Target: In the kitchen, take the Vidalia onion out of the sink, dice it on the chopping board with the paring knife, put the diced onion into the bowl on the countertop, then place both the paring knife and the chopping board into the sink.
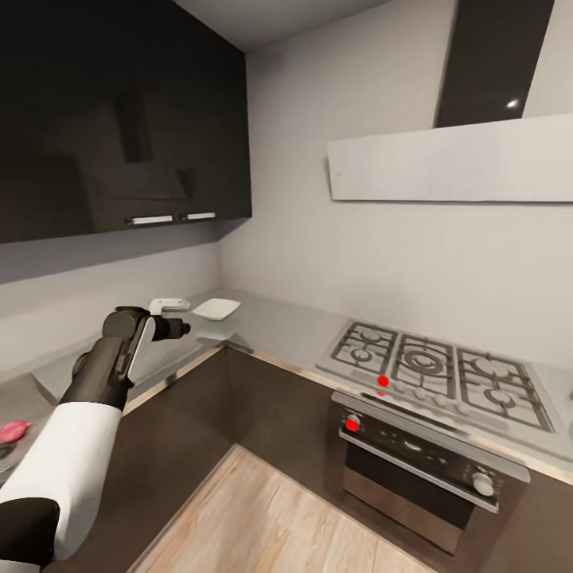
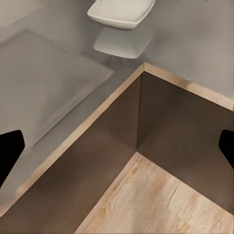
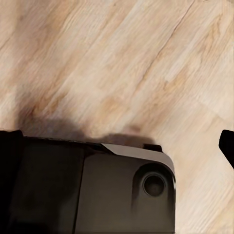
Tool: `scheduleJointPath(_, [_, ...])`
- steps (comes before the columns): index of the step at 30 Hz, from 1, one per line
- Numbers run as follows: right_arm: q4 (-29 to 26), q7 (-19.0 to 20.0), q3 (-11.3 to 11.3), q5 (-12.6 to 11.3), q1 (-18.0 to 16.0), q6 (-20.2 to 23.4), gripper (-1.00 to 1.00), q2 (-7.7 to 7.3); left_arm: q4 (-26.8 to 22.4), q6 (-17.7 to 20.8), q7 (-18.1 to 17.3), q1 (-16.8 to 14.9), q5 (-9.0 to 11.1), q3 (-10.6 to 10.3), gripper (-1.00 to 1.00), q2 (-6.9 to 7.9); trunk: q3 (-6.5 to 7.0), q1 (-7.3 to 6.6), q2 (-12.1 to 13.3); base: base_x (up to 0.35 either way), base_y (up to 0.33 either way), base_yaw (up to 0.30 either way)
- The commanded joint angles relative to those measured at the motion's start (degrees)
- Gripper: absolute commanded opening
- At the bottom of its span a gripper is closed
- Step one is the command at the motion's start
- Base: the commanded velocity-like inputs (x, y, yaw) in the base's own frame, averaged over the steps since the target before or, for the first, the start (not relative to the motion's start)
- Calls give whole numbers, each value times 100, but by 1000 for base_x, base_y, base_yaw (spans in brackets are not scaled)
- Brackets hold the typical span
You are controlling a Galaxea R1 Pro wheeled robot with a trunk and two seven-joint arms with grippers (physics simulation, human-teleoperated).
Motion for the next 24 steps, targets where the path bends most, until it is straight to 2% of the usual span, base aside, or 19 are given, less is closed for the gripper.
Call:
scheduleJointPath(1, [9,-6,-2,41,-4,-15,100,3,-4,22,21,-1,12,-4,100,2,-2,5,-3,329,0,0])
scheduleJointPath(10, [192,-2,-2,41,1,-14,100,18,76,16,23,-1,12,-10,100,3,-2,5,-3,329,1,0])
scheduleJointPath(14, [205,-2,-2,41,1,-14,100,88,111,14,23,-1,12,-9,100,3,-2,5,-3,329,48,0])
scheduleJointPath(24, [209,-2,-2,41,1,-14,100,115,119,13,26,-1,9,-15,100,3,-2,5,-3,302,150,0])
